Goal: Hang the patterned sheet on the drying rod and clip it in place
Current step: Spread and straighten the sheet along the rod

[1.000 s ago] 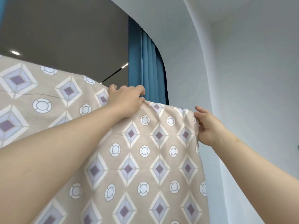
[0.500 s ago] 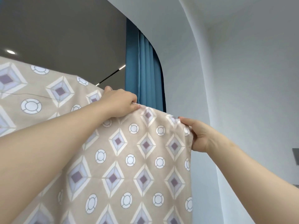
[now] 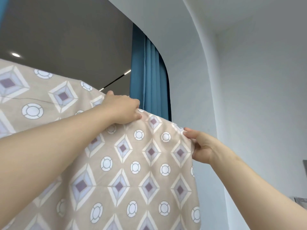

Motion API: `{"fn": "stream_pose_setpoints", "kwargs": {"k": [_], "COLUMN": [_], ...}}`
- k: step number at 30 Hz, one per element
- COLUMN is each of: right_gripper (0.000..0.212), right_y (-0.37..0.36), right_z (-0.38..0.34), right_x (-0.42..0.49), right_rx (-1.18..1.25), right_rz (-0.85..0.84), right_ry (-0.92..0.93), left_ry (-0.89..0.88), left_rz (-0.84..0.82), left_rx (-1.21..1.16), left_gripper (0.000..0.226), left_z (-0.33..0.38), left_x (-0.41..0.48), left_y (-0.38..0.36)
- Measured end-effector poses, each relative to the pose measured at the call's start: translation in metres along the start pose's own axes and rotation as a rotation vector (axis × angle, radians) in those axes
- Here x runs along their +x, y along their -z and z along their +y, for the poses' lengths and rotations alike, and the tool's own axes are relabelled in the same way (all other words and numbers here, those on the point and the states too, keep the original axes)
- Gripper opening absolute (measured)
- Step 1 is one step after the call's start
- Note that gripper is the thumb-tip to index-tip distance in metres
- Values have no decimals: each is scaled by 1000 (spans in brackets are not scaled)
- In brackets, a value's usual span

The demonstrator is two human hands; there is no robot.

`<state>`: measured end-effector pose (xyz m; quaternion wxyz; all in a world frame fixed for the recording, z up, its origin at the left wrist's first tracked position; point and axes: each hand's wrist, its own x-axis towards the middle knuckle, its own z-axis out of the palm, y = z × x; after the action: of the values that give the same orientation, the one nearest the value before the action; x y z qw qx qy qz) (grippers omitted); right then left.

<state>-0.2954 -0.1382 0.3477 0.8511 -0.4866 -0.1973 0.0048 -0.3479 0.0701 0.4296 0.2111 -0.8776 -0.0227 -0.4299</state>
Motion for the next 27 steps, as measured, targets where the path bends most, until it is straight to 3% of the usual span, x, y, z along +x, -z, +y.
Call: {"fn": "stream_pose_setpoints", "kwargs": {"k": [5, 9, 11, 15, 21, 25, 27], "right_gripper": [34, 29, 26, 9, 29, 43, 38], "right_y": [7, 5, 5, 4, 15, 17, 12], "right_z": [-7, 0, 2, -11, -12, 3, 6], "right_x": [11, 3, 6, 12, 5, 7, 10], "right_rx": [-2, -218, -310, -121, 420, 158, 2], "right_rz": [220, -37, -52, 35, -76, -66, -25], "right_ry": [257, 88, 64, 167, 74, 84, 104], "left_ry": [19, 30, 41, 53, 84, 78, 73], "left_rz": [19, 32, 49, 137, 184, 196, 203], "left_rx": [-10, -60, -69, -72, -106, -77, -65], "left_gripper": [27, 21, 21, 21, 26, 23, 22], "left_z": [-13, -15, -16, -16, -14, -10, -9], "left_x": [2, 3, 3, 6, 10, 9, 8], "left_y": [17, 14, 10, 8, 6, 5, 3]}}
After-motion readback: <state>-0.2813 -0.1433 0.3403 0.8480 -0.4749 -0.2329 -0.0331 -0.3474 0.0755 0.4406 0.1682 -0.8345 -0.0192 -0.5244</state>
